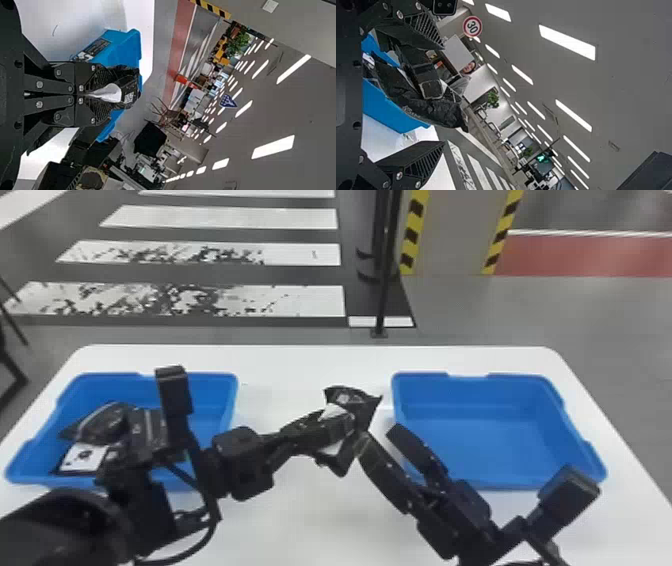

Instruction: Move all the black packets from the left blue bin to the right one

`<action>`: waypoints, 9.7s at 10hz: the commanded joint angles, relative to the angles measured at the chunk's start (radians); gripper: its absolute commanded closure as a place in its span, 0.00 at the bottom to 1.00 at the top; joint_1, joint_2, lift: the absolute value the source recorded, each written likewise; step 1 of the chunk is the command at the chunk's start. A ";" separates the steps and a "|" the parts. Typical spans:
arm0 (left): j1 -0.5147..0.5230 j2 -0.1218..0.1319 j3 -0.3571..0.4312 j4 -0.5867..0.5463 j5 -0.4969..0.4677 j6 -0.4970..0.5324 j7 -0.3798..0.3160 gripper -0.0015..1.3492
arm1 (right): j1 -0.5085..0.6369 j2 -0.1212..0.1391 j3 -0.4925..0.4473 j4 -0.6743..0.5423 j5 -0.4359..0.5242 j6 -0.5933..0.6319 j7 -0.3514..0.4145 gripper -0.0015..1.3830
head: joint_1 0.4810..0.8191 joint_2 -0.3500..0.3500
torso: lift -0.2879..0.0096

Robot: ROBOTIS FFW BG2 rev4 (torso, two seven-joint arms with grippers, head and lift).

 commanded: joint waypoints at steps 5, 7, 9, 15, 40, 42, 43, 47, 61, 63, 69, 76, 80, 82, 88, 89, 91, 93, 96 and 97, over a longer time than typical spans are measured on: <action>-0.031 -0.005 -0.053 0.016 0.037 -0.045 0.003 0.90 | -0.014 -0.003 0.024 0.031 -0.033 0.044 0.004 0.27 | 0.63 0.47 | 0.35; -0.028 -0.005 -0.051 0.016 0.041 -0.043 0.003 0.90 | -0.017 -0.002 0.022 0.066 -0.082 0.008 0.002 0.66 | 0.63 0.46 | 0.35; -0.026 -0.005 -0.043 0.016 0.039 -0.055 0.003 0.90 | -0.017 -0.002 0.022 0.100 -0.096 -0.105 -0.001 0.89 | 0.63 0.44 | 0.35; 0.004 -0.019 -0.037 0.023 0.120 -0.079 0.046 0.59 | -0.051 -0.006 0.034 0.132 -0.074 -0.181 0.041 0.93 | 0.63 0.41 | 0.35; 0.070 -0.054 0.469 -0.045 -0.231 0.203 0.199 0.13 | 0.209 0.048 -0.277 -0.172 0.364 -0.088 -0.202 0.10 | 0.63 0.65 | 0.35; 0.014 -0.054 0.471 -0.016 -0.288 0.291 0.239 0.13 | 0.209 0.048 -0.277 -0.167 0.354 -0.081 -0.200 0.10 | 0.63 0.69 | 0.35; -0.021 -0.054 0.467 0.019 -0.318 0.330 0.248 0.13 | 0.209 0.048 -0.277 -0.165 0.350 -0.078 -0.200 0.10 | 0.63 0.71 | 0.35; -0.168 -0.040 0.394 0.195 -0.370 0.404 0.268 0.13 | 0.207 0.048 -0.277 -0.162 0.332 -0.076 -0.197 0.10 | 0.63 0.75 | 0.35; -0.141 0.000 0.358 0.016 -0.290 0.458 0.201 0.89 | 0.209 0.048 -0.271 -0.158 0.271 -0.051 -0.179 0.10 | 0.63 0.67 | 0.35; -0.075 -0.005 0.314 -0.058 -0.191 0.382 0.165 0.89 | 0.202 0.044 -0.241 -0.172 0.237 -0.042 -0.162 0.10 | 0.63 0.64 | 0.35; -0.063 -0.010 0.049 -0.087 -0.043 0.343 0.101 0.89 | 0.079 -0.008 -0.078 -0.104 -0.019 -0.002 -0.079 0.10 | 0.63 0.46 | 0.35; -0.092 0.000 -0.117 -0.097 0.049 0.330 0.096 0.89 | -0.007 -0.022 -0.048 -0.013 -0.080 -0.005 -0.053 0.31 | 0.63 0.28 | 0.35; -0.090 -0.002 -0.117 -0.094 0.055 0.330 0.096 0.89 | -0.009 -0.020 -0.022 0.012 -0.106 -0.046 -0.053 0.92 | 0.63 0.27 | 0.35; -0.087 -0.002 -0.119 -0.094 0.064 0.328 0.098 0.84 | -0.012 -0.019 -0.020 0.012 -0.106 -0.071 -0.053 0.92 | 0.63 0.27 | 0.35; 0.060 -0.028 0.067 -0.178 0.072 0.313 0.110 0.11 | -0.142 -0.071 -0.134 0.112 -0.046 -0.002 -0.064 0.92 | 0.63 0.29 | 0.35; 0.082 -0.030 0.108 -0.193 0.072 0.316 0.110 0.11 | -0.179 -0.089 -0.150 0.152 -0.033 0.035 -0.065 0.92 | 0.63 0.29 | 0.35; 0.119 -0.036 0.192 -0.220 0.057 0.316 0.110 0.11 | -0.245 -0.117 -0.175 0.233 0.005 0.101 -0.070 0.92 | 0.63 0.33 | 0.35; 0.139 -0.040 0.260 -0.239 0.035 0.316 0.110 0.11 | -0.316 -0.144 -0.191 0.299 0.057 0.101 -0.079 0.92 | 0.63 0.35 | 0.35; 0.144 -0.040 0.336 -0.256 0.007 0.316 0.110 0.11 | -0.333 -0.149 -0.231 0.297 0.057 0.133 -0.085 0.42 | 0.63 0.37 | 0.35; 0.144 -0.039 0.380 -0.264 -0.027 0.316 0.110 0.10 | -0.302 -0.144 -0.233 0.257 0.079 0.123 -0.087 0.11 | 0.63 0.38 | 0.35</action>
